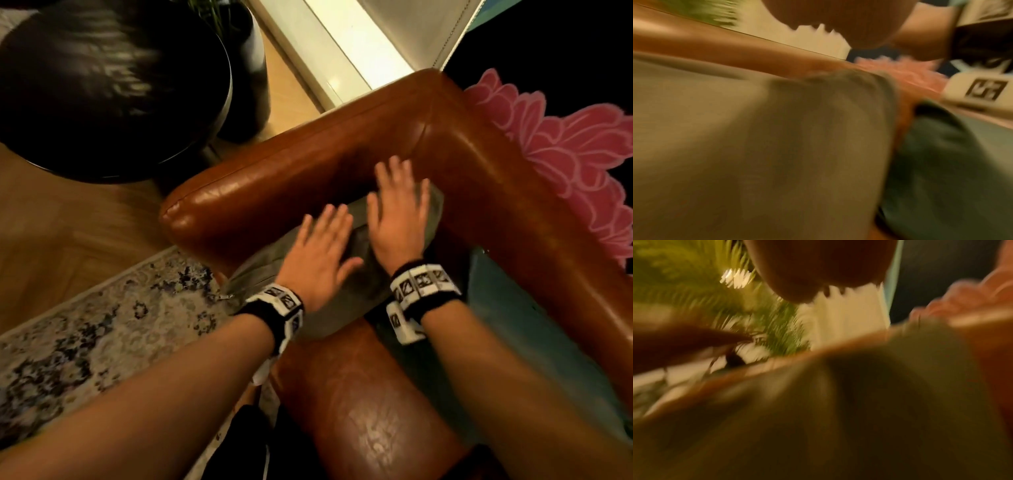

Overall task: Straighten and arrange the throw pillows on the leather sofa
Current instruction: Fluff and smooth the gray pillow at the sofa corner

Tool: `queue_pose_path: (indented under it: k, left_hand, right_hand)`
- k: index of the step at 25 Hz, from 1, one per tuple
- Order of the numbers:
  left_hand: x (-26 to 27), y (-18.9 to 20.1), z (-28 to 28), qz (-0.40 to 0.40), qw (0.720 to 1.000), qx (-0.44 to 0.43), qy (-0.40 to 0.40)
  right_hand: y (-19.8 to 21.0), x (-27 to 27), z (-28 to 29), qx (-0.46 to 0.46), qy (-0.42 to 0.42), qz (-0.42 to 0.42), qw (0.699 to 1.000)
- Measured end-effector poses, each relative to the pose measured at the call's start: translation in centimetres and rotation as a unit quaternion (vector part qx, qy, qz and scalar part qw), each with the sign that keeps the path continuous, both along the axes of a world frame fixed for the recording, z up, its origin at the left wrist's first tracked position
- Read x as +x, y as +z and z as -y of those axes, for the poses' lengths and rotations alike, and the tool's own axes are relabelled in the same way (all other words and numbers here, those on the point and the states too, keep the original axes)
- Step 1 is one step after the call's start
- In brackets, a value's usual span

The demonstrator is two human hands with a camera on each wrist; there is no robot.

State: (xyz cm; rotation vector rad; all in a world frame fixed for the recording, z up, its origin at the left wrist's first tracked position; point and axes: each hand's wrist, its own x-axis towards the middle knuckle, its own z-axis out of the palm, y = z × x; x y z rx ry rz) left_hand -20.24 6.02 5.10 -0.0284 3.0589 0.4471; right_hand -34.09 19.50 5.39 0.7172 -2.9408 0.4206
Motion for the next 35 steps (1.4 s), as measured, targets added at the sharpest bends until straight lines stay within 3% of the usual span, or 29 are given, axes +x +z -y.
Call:
queue_pose_path:
  k: [2,4,6,7,8,10,14,17,19,20,22,25,28,29,32,33,35]
  left_hand:
    - [0.2,-2.8,-2.6,0.088,0.989,-0.072,-0.098]
    - [0.0,-4.7,-2.3,0.093,0.986,-0.104,-0.091]
    - [-0.3,-4.5,-1.3,0.077,0.991,-0.092,-0.064]
    - [-0.4,-4.3,-0.8,0.075,0.992,-0.088,-0.058]
    - [-0.3,-4.1,-0.3,0.078,0.992,-0.081,-0.049]
    - [-0.6,-3.5,0.7,0.115,0.992,-0.049,0.002]
    - [-1.7,-2.9,1.7,0.181,0.981,-0.019,0.059]
    - [-2.2,-2.7,1.8,0.19,0.979,-0.018,0.066]
    - [-2.2,-2.4,1.6,0.197,0.978,-0.015,0.071]
    - [-2.1,-2.3,1.5,0.199,0.978,-0.019,0.066]
    - [-2.7,-2.2,1.9,0.196,0.979,-0.036,0.044]
    - [-3.9,-1.5,3.6,0.188,0.981,-0.027,0.038]
    - [-5.8,-0.7,5.1,0.215,0.975,0.039,0.044]
    - [-6.4,-0.7,5.0,0.222,0.973,0.051,0.037]
    - [-7.8,-1.3,3.4,0.192,0.977,0.088,0.037]
    - [-8.3,-1.6,3.2,0.186,0.976,0.099,0.048]
    - [-8.6,-2.1,3.1,0.21,0.972,0.102,0.033]
  right_hand:
    - [-2.8,2.5,-1.1,0.159,0.149,0.049,0.975]
    - [-4.1,0.2,-2.2,0.191,0.115,0.036,0.974]
    - [-4.1,-1.9,-3.6,0.12,-0.059,0.038,0.99]
    - [-3.9,-2.9,-4.5,0.021,-0.166,0.093,0.981]
    - [-4.0,-3.8,-5.4,-0.105,-0.235,0.178,0.95]
    - [-3.5,-5.2,-5.9,-0.31,-0.251,0.257,0.88]
    - [-2.4,-6.9,-3.1,-0.316,-0.245,0.215,0.891]
    - [-2.1,-3.7,-4.1,-0.4,-0.3,0.233,0.834]
    - [-3.2,1.2,-6.3,-0.45,-0.364,0.234,0.781]
    - [-4.2,4.5,-6.2,-0.445,-0.388,0.239,0.771]
    - [-6.6,9.0,-2.7,-0.416,-0.417,0.271,0.762]
    - [-8.2,8.8,2.8,-0.377,-0.43,0.335,0.749]
    - [-9.3,8.3,1.7,-0.409,-0.428,0.272,0.759]
    - [-9.4,8.8,2.0,-0.397,-0.421,0.256,0.774]
    - [-9.2,8.9,3.3,-0.361,-0.379,0.321,0.789]
    - [-8.9,8.6,2.7,-0.393,-0.346,0.33,0.785]
    - [-8.4,9.6,-1.0,-0.488,-0.39,0.273,0.732]
